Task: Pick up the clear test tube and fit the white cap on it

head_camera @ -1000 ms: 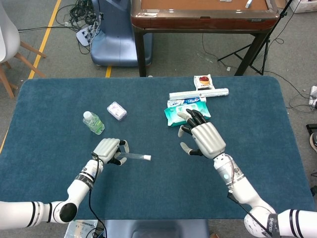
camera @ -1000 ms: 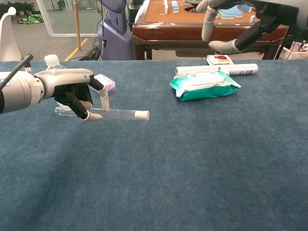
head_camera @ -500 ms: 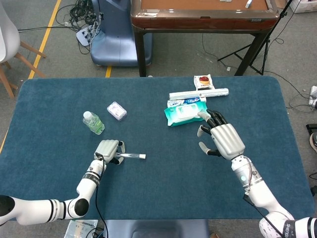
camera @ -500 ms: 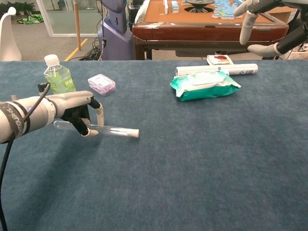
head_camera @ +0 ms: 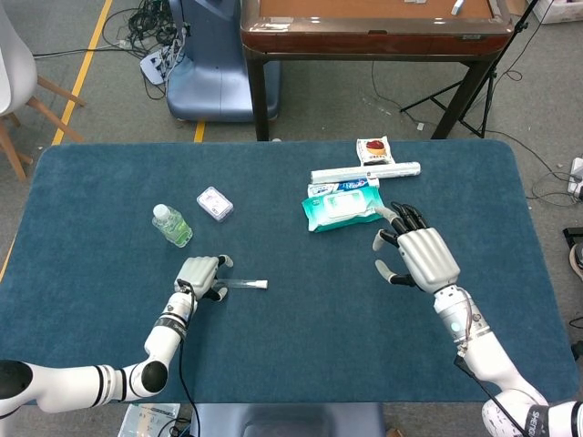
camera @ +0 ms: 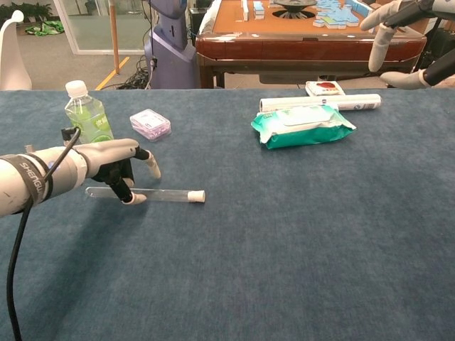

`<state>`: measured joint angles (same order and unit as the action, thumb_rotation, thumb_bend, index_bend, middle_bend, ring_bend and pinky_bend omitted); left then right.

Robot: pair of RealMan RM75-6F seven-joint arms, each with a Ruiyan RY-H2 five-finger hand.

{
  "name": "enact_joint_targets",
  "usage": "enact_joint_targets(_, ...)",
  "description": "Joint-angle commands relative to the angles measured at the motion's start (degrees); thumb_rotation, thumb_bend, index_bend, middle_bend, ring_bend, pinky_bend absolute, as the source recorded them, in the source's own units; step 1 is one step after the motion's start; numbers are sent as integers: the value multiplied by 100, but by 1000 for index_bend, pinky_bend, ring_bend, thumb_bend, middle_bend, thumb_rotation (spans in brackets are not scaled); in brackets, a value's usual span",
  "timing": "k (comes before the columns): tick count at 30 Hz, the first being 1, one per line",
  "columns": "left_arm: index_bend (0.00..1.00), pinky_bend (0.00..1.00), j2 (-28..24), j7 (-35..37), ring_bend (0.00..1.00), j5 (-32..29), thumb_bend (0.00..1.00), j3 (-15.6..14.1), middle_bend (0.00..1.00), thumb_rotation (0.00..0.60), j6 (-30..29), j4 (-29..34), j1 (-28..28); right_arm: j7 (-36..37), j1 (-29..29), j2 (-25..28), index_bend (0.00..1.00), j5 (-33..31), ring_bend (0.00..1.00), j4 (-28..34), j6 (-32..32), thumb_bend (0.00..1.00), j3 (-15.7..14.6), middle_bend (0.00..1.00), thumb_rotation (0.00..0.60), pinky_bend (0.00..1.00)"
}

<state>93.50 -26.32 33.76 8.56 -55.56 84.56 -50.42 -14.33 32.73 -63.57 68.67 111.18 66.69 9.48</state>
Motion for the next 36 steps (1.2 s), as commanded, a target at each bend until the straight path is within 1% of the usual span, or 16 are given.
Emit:
enact_joint_targets(1, 199, 1000, -211, 109, 1000, 143, 321, 89, 1000, 600, -86, 272, 85, 11, -34, 34, 461, -3, 0, -24, 20, 357, 5, 120, 600, 0)
enact_joint_targets(4, 194, 1000, -590, 261, 1000, 418, 321, 131, 1000, 600, -244, 743, 242, 0, -96, 129, 443, -11, 0, -69, 5, 357, -41, 120, 600, 0)
enact_joint_targets(6, 209, 1000, -916, 408, 1000, 699, 321, 109, 1000, 600, -378, 1094, 407, -22, -156, 228, 403, -38, 0, -110, -16, 357, -93, 119, 600, 0)
enact_joint_targets(7, 231, 1000, -1050, 487, 994, 858, 321, 92, 993, 600, -457, 1227, 492, -8, -189, 260, 366, -43, 0, -136, -9, 357, -112, 120, 600, 0)
enact_joint_targets(9, 274, 999, -1350, 645, 954, 1279, 321, 2, 956, 600, -683, 1481, 712, 11, -279, 328, 306, -67, 0, -221, 9, 357, -171, 120, 600, 0)
enact_joint_targets(11, 300, 981, -1590, 739, 880, 1659, 321, -120, 896, 600, -918, 1634, 918, 29, -362, 381, 239, -106, 0, -291, 14, 357, -229, 124, 600, 0)
enact_joint_targets(13, 306, 941, -1807, 851, 801, 2064, 321, -266, 820, 600, -1231, 1716, 1176, 38, -473, 432, 212, -131, 0, -370, 50, 357, -305, 129, 600, 0)
enact_joint_targets(17, 306, 831, -2136, 1146, 663, 2659, 321, -526, 653, 600, -1785, 1715, 1704, 63, -766, 455, 210, -51, 0, -566, 283, 357, -473, 130, 600, 0)
enact_joint_targets(20, 306, 745, -2320, 1297, 588, 2959, 321, -718, 583, 600, -2146, 1642, 2083, 43, -1019, 431, 210, 119, 0, -702, 557, 357, -614, 130, 600, 0)
enact_joint_targets(22, 306, 700, -2397, 1398, 544, 3095, 321, -803, 545, 600, -2367, 1599, 2311, 38, -1169, 406, 210, 219, 0, -772, 737, 357, -680, 130, 600, 0)
enact_joint_targets(24, 306, 680, -2439, 1488, 527, 3284, 321, -901, 530, 600, -2630, 1528, 2564, 98, -1337, 373, 210, 314, 0, -838, 911, 357, -744, 130, 600, 0)
enact_joint_targets(26, 306, 640, -2430, 1538, 509, 3501, 321, -978, 515, 600, -2905, 1449, 2793, 181, -1491, 327, 210, 413, 0, -906, 1068, 357, -795, 130, 600, 0)
enact_joint_targets(30, 306, 604, -2366, 1490, 502, 3822, 321, -1082, 509, 600, -3324, 1350, 3149, 305, -1736, 266, 210, 562, 0, -972, 1311, 357, -858, 130, 600, 0)
enact_joint_targets(36, 307, 577, -2339, 1400, 500, 4172, 321, -1139, 506, 600, -3648, 1386, 3502, 413, -1955, 289, 210, 804, 0, -1020, 1478, 357, -917, 130, 600, 0)
